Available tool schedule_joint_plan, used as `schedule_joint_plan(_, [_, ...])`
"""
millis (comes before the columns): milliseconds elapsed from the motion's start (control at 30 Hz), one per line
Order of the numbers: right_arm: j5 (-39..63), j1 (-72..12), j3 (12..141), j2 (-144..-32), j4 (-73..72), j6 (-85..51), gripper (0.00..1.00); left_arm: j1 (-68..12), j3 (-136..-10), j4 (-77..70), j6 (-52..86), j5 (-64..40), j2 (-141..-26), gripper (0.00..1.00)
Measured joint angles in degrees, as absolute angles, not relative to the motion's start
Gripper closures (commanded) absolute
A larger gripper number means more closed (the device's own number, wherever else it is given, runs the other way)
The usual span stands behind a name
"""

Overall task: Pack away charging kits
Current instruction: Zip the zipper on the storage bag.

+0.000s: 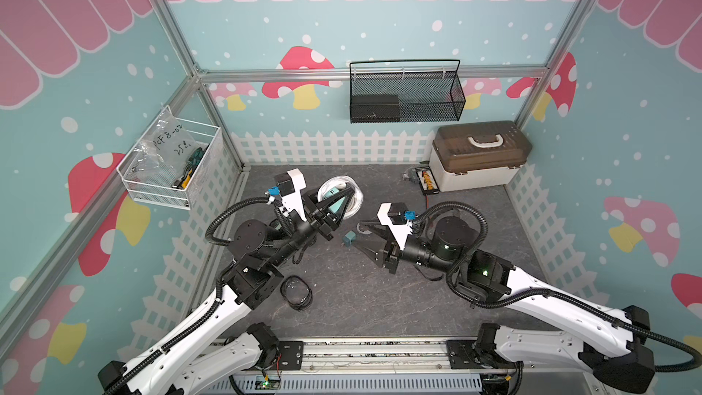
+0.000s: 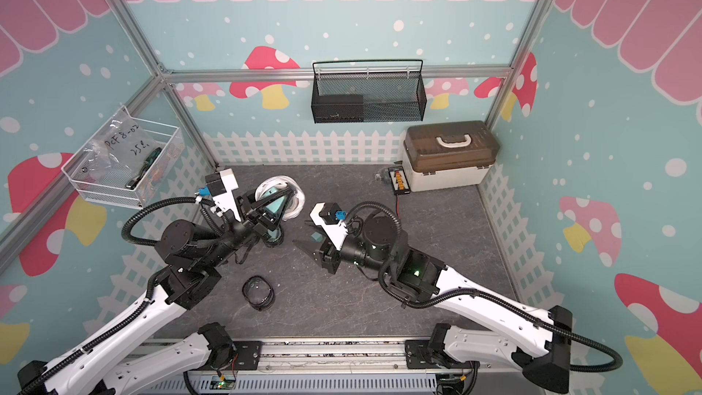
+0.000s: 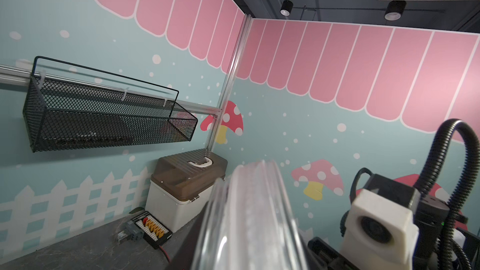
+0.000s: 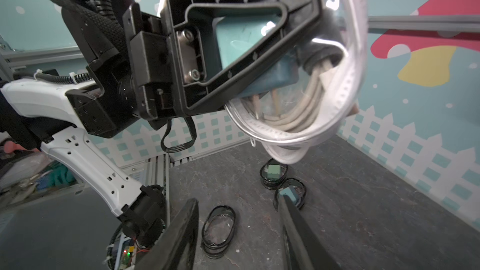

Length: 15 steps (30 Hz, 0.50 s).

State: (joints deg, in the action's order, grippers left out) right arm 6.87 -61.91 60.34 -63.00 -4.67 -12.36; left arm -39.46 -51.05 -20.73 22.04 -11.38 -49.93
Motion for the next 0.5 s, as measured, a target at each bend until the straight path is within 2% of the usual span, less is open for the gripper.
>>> schedule_joint_plan(267, [3.22, -62.30, 63.02, -69.80, -7.57, -12.53, 0.59, -39.46, -51.03, -21.50, 22.06, -10.35, -50.37, 1.00])
schedule_joint_plan(467, [2.15, -62.30, 65.45, -70.87, -8.78, -13.37, 0.59, -39.46, -51.03, -22.74, 22.06, -9.96, -50.41, 1.00])
schedule_joint_plan(500, [2.13, -62.30, 65.45, -70.87, -9.19, -13.61, 0.62, -39.46, -51.00, -23.11, 22.06, -9.87, -50.41, 1.00])
